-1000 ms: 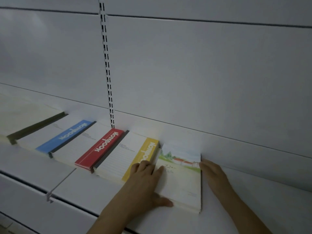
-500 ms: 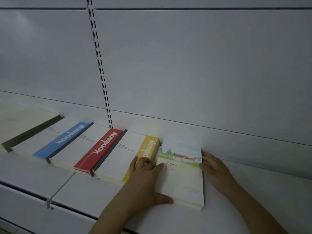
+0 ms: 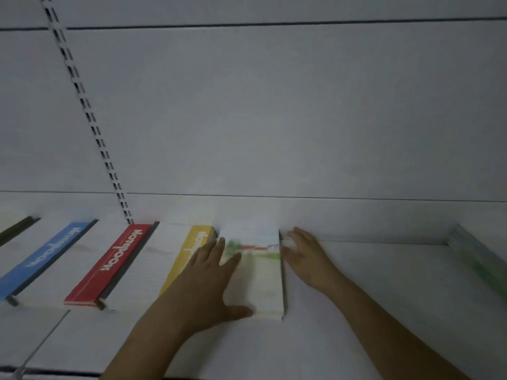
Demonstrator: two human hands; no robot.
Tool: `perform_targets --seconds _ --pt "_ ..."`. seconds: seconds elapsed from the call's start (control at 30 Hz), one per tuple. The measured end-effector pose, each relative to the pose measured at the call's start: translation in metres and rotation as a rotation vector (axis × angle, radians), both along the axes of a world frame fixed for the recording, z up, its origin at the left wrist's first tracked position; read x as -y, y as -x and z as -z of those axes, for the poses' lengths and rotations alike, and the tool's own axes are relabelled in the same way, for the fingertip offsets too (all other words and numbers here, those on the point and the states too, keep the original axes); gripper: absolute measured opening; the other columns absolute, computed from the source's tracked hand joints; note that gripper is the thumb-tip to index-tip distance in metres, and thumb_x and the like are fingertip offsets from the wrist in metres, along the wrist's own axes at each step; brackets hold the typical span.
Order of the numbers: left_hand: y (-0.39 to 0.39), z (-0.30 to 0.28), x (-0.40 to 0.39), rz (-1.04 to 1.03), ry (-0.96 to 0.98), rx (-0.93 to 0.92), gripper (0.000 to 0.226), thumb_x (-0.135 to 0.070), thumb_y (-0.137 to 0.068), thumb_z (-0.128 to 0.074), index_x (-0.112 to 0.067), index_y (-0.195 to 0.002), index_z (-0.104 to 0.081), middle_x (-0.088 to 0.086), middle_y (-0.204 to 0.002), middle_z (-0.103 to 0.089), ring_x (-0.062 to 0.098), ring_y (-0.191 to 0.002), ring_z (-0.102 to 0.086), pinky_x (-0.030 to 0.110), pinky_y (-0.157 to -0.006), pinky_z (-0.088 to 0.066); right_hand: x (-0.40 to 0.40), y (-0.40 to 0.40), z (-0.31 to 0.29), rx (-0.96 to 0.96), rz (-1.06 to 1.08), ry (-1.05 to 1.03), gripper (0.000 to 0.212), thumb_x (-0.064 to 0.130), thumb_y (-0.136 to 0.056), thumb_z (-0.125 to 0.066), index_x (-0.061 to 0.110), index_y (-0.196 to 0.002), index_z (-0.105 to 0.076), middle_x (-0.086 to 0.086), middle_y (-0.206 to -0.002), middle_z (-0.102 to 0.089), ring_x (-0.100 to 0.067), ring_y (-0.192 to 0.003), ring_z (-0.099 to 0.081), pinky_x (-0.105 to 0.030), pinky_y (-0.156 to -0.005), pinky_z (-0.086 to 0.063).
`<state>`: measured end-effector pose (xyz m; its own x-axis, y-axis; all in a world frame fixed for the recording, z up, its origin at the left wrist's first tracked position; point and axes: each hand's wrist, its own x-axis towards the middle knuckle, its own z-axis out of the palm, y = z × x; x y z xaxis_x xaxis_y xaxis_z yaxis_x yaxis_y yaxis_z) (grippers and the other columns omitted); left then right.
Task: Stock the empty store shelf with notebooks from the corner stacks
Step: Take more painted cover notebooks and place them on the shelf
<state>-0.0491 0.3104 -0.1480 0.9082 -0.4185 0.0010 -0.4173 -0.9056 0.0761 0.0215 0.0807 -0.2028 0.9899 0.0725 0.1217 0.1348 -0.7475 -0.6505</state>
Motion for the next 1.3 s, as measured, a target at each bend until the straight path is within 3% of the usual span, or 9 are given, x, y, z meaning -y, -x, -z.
perform_targets --seconds 0.2,0.33,0.5,0.67,0.77,0.9,1.07,1.2,1.3 --pt "0.002 -0.004 0.101 0.407 0.254 0.152 0.073 -0.073 -0.085 -0.037 -0.037 -0.149 -0.032 -0.019 -0.15 -0.036 0.003 -0.134 -0.04 0.015 -0.105 -0.029 0.084 0.037 -0.063 0.257 0.201 -0.019 0.043 0.027 -0.099 -0.049 0.011 -0.138 -0.047 -0.002 -0.147 -0.041 -0.014 -0.137 -0.034 -0.018 -0.11 -0.02" --pt "0.012 0.018 0.2 0.578 0.449 -0.015 0.055 -0.06 -0.093 -0.045 -0.048 -0.144 -0.029 -0.034 -0.137 -0.036 -0.014 -0.121 -0.04 0.0 -0.094 -0.033 0.182 0.077 -0.085 0.374 0.465 0.001 0.037 0.024 -0.097 -0.05 0.011 -0.132 -0.054 -0.003 -0.134 -0.053 -0.015 -0.124 -0.048 -0.026 -0.106 -0.034" --pt "0.034 0.04 0.309 0.695 0.496 -0.206 0.063 -0.047 -0.096 -0.05 -0.036 -0.151 -0.022 -0.021 -0.143 -0.033 -0.005 -0.118 -0.043 0.004 -0.091 -0.033 0.302 0.122 -0.083 0.338 0.713 0.026 0.035 0.027 -0.097 -0.053 0.014 -0.129 -0.055 -0.002 -0.128 -0.057 -0.013 -0.107 -0.058 -0.024 -0.09 -0.045" --pt "0.032 0.044 0.413 0.413 0.877 -0.419 0.027 -0.039 -0.096 -0.054 -0.049 -0.117 -0.043 -0.018 -0.117 -0.045 -0.007 -0.101 -0.047 0.007 -0.089 -0.04 0.393 0.128 -0.07 0.066 0.717 0.137 0.053 0.043 -0.096 -0.05 0.015 -0.14 -0.042 -0.008 -0.135 -0.053 -0.023 -0.117 -0.055 -0.032 -0.097 -0.042" --pt "0.018 0.046 0.462 0.148 1.105 -0.442 0.026 -0.045 -0.085 -0.054 -0.027 -0.103 -0.059 0.002 -0.11 -0.059 0.011 -0.098 -0.058 0.038 -0.092 -0.052 0.416 0.125 -0.047 -0.126 0.602 0.181 0.067 0.06 -0.092 -0.043 0.018 -0.143 -0.038 -0.007 -0.141 -0.049 -0.024 -0.124 -0.049 -0.036 -0.101 -0.041" --pt "0.027 0.05 0.494 0.029 1.239 -0.383 0.055 -0.021 -0.076 -0.059 -0.02 -0.13 -0.05 -0.003 -0.124 -0.049 0.002 -0.112 -0.045 0.026 -0.103 -0.04 0.432 0.12 -0.035 -0.148 0.502 0.086 0.067 0.056 -0.095 -0.04 0.017 -0.148 -0.03 -0.008 -0.148 -0.042 -0.024 -0.132 -0.043 -0.029 -0.102 -0.034" --pt "0.022 0.061 0.486 0.065 1.279 -0.387 0.062 -0.034 -0.073 -0.062 -0.044 -0.133 -0.048 -0.018 -0.136 -0.053 0.012 -0.133 -0.046 0.044 -0.11 -0.039 0.465 0.121 -0.033 -0.195 0.38 -0.081 0.05 0.042 -0.096 -0.05 0.025 -0.142 -0.039 0.008 -0.134 -0.05 -0.007 -0.12 -0.048 -0.017 -0.089 -0.035" --pt "0.023 0.06 0.486 0.046 1.136 -0.306 0.079 -0.058 -0.074 -0.055 -0.045 -0.147 -0.025 -0.026 -0.157 -0.019 -0.009 -0.145 -0.004 0.031 -0.123 -0.011 0.48 0.125 -0.023 -0.164 0.468 -0.477 0.01 0.026 -0.093 -0.06 0.024 -0.103 -0.062 0.002 -0.106 -0.07 -0.012 -0.087 -0.066 -0.029 -0.074 -0.051" --pt "0.021 0.06 0.488 0.078 1.027 -0.225 0.073 -0.056 -0.084 -0.059 -0.044 -0.146 -0.023 -0.027 -0.157 -0.014 -0.018 -0.14 0.001 0.007 -0.113 -0.005 0.486 0.133 -0.021 -0.173 0.509 -0.622 0.009 0.024 -0.093 -0.061 0.018 -0.098 -0.064 -0.005 -0.091 -0.071 -0.02 -0.077 -0.067 -0.029 -0.063 -0.05"
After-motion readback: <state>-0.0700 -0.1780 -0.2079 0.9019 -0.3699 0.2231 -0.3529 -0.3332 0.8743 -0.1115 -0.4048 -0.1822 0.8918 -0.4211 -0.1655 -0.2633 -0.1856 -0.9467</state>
